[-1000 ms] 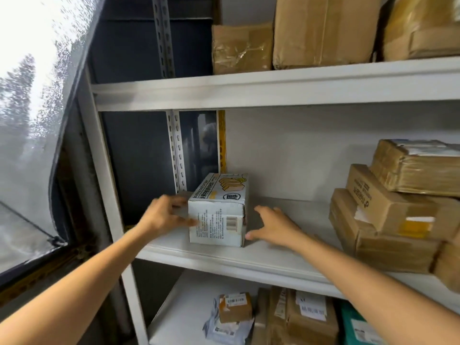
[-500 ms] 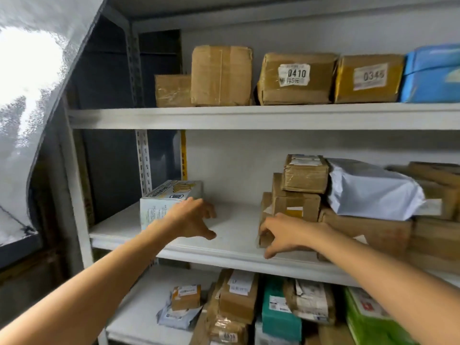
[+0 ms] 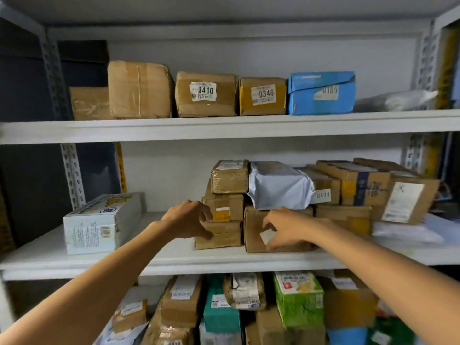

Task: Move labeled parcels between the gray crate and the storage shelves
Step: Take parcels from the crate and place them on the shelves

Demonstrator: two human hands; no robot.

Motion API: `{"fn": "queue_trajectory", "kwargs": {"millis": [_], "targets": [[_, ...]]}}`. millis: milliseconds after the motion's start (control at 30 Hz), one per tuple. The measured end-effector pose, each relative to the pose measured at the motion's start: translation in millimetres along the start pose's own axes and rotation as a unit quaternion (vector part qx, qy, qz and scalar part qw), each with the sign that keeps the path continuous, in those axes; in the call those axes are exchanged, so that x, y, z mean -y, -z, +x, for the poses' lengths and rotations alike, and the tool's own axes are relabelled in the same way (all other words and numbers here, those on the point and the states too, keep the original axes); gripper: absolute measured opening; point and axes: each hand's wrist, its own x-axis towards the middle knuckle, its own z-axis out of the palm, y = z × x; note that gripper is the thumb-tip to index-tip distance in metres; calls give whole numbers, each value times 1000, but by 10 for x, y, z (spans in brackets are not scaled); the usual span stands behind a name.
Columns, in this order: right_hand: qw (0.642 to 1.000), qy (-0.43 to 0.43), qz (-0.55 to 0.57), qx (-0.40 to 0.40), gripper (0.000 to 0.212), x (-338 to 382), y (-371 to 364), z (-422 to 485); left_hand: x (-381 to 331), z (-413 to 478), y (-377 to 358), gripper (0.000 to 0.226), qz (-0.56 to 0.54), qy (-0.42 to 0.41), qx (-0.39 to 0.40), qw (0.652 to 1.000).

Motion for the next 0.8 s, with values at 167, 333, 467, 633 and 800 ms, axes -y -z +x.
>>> {"fn": "queue_trajectory", "kwargs": {"millis": [167,333,467,633,800], "targets": [[999,-10,17,-44,63,95,76,18,103,22,55,50,-11,18,-3,1000],[984,5,63,-167,49,249,301,199,234,196,262,55,-71,49,-53,995],[966,-15,64,-250,45,297,484,387,286,406,357,59,-97,40,-95,990],[954,-41,-1,-297,37,286,591,614,308,700,396,73,-126,28,-121,984],[968,-69,-11,-242,37,180,659,898,331,979,400,78,-129,22,-133,982]]}}
